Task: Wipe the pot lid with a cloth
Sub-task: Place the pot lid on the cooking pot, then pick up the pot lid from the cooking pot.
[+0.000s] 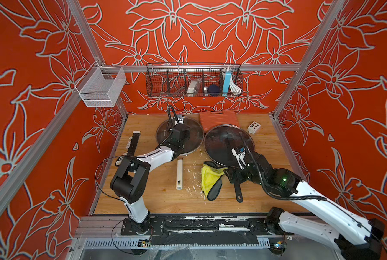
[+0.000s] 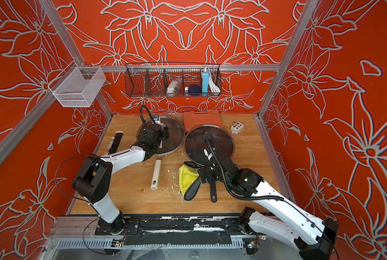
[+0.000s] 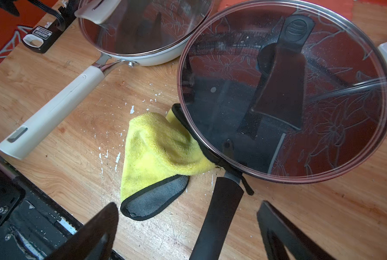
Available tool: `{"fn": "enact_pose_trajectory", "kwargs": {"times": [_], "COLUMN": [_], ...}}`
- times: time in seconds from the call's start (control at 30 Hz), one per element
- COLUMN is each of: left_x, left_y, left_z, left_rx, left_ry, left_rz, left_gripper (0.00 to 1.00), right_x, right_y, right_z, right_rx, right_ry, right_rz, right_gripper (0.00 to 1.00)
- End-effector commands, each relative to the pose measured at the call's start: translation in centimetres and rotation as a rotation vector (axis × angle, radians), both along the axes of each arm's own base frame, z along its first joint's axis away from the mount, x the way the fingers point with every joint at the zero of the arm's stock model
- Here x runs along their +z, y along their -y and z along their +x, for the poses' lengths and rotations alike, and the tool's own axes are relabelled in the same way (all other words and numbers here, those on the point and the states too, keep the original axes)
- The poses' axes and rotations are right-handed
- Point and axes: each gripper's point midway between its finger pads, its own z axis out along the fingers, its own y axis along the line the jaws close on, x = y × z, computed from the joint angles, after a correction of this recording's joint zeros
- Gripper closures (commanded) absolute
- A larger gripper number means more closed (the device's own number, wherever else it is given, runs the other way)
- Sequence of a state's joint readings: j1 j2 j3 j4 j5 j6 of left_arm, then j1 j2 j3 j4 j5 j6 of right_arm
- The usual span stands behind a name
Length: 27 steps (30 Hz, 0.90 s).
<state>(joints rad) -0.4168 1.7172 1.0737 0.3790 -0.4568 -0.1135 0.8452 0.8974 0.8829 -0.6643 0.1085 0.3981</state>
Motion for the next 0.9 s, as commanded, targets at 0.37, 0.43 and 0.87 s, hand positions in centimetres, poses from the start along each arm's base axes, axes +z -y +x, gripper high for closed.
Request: {"fn": "enact_pose_trajectory", "kwargs": {"times": [0.37,0.43,0.87], "left_x": [6.4,6.5,5.2], "left_y": [-1.7,-2.1,-3.7], "left_z": [-6.8,-8.5,-16.5], "left_rx": [-0.017,-0.032,-0.099], "left_ry": [-0.032,-0.049,-0.089], "left_rz": [-0.195,-0.210,-0.309], "left_gripper": [0.21,0.20,0.17], "right_x": [1.7,2.5,5.0], "right_y": [2.1,2.2,3.0], "right_z": [3.2,4.3,11.6], "right_rx": [-0.148,-0.168,-0.264], "right_ry": [0.042,0.058,0.034], "right_rz": [-0.081,-0.093,-0.119], "right_gripper": [0.03,0.03,0.03]}}
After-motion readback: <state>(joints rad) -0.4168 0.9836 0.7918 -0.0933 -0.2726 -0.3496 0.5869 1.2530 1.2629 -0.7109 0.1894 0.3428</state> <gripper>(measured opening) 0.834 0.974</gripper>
